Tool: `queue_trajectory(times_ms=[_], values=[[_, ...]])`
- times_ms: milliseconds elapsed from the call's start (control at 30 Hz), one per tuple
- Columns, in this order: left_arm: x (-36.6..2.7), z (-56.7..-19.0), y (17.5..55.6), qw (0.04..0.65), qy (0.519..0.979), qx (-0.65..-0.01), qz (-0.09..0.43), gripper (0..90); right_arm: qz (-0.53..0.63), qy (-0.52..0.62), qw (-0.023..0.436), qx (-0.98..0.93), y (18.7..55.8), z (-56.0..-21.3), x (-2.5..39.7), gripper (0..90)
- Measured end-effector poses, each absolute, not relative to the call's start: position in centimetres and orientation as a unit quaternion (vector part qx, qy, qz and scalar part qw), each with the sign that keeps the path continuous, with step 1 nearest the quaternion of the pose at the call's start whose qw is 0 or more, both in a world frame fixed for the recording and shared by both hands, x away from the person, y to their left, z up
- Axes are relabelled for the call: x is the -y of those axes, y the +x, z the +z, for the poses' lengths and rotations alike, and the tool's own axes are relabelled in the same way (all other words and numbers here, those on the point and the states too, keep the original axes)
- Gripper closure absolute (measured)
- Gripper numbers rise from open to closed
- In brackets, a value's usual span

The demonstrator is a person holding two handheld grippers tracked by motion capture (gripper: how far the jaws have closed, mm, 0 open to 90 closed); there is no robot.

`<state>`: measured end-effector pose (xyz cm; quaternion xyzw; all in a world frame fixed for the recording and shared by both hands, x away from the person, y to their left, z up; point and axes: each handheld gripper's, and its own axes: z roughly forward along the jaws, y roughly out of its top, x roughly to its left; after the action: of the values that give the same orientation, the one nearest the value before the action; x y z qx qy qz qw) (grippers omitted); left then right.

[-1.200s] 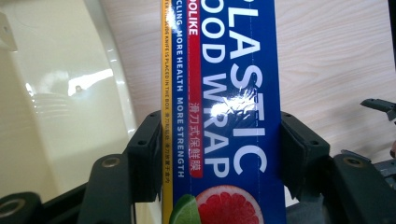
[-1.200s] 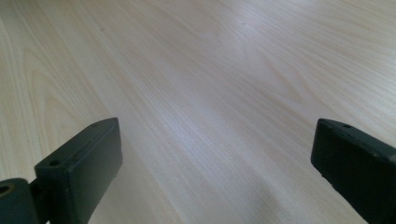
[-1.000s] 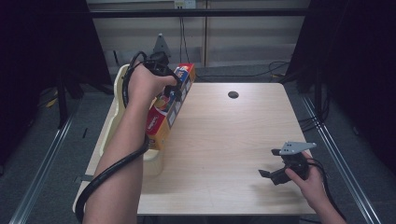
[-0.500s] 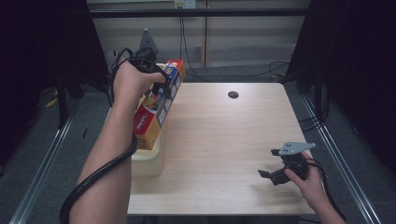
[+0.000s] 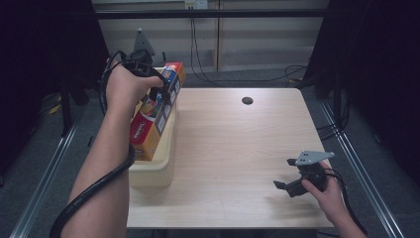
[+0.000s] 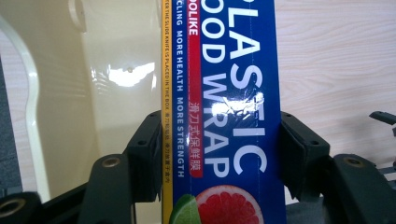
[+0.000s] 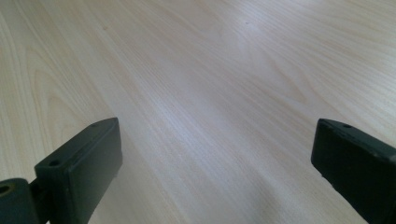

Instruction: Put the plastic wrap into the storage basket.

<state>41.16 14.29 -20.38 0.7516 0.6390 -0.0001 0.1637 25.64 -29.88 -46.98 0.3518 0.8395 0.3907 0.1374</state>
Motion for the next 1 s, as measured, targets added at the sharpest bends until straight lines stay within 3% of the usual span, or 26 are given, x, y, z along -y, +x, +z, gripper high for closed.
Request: queue_trajectory(times_ms=[1000], values=[[-17.2, -19.8, 40.2, 0.163, 0.723, -0.671, 0.02, 41.2, 0.391, 0.344, 0.136, -0.843, 25.9, -46.9, 29.4, 2.0]])
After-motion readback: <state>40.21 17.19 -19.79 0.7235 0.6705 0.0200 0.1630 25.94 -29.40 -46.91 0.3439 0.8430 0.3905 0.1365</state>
